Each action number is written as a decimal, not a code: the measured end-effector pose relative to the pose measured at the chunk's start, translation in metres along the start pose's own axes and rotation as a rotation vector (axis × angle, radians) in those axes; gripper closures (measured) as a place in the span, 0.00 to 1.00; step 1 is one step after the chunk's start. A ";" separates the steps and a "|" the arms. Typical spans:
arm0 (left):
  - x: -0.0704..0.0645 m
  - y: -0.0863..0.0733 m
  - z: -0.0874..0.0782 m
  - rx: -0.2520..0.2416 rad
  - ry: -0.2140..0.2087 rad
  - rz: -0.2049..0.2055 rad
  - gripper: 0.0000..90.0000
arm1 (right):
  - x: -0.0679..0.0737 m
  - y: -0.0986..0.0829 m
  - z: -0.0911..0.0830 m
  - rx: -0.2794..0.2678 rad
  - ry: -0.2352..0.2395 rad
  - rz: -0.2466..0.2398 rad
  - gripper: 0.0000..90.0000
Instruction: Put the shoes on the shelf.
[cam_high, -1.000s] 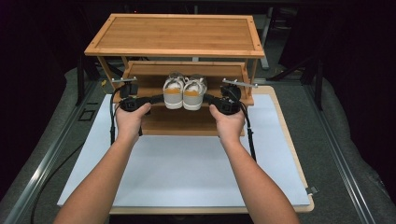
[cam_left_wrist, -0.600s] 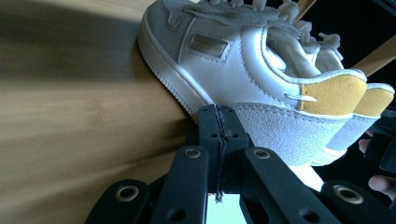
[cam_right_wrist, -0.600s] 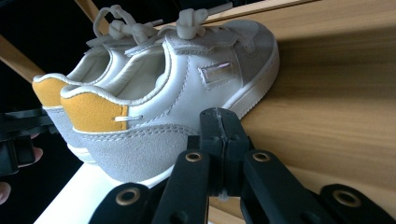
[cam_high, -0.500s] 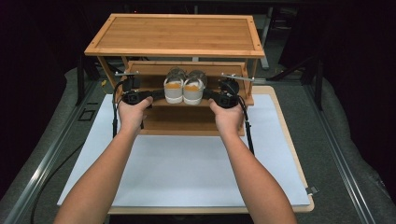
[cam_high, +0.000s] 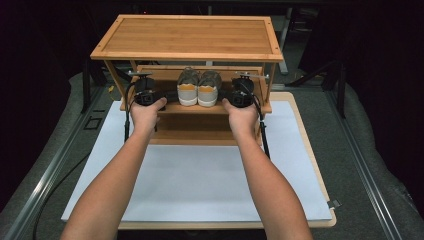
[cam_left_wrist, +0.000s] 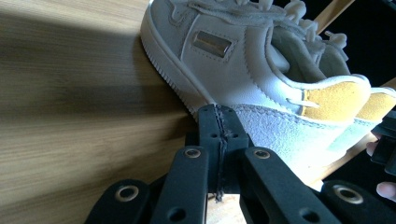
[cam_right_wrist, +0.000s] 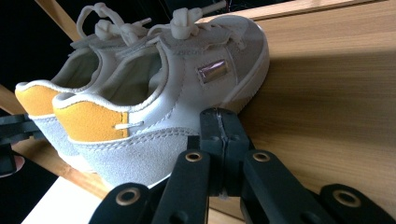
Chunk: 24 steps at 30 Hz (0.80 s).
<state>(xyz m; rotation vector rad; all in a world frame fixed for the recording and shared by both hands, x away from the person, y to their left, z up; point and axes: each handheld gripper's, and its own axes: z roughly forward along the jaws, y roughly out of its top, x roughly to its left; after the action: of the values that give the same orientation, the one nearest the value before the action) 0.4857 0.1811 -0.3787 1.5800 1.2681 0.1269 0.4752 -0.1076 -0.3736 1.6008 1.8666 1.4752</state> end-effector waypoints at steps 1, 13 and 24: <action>0.000 0.000 0.001 -0.003 -0.001 -0.003 1.00 | 0.000 0.000 0.000 0.000 0.000 0.000 1.00; 0.004 0.005 0.003 0.025 -0.002 -0.002 1.00 | -0.002 0.003 0.006 0.004 -0.007 0.009 1.00; 0.005 0.005 0.005 0.017 0.009 0.004 0.99 | -0.002 0.004 0.008 0.012 -0.016 0.018 1.00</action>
<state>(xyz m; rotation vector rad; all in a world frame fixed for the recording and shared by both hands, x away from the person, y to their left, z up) 0.4940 0.1822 -0.3799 1.5983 1.2763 0.1261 0.4845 -0.1060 -0.3749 1.6343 1.8612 1.4572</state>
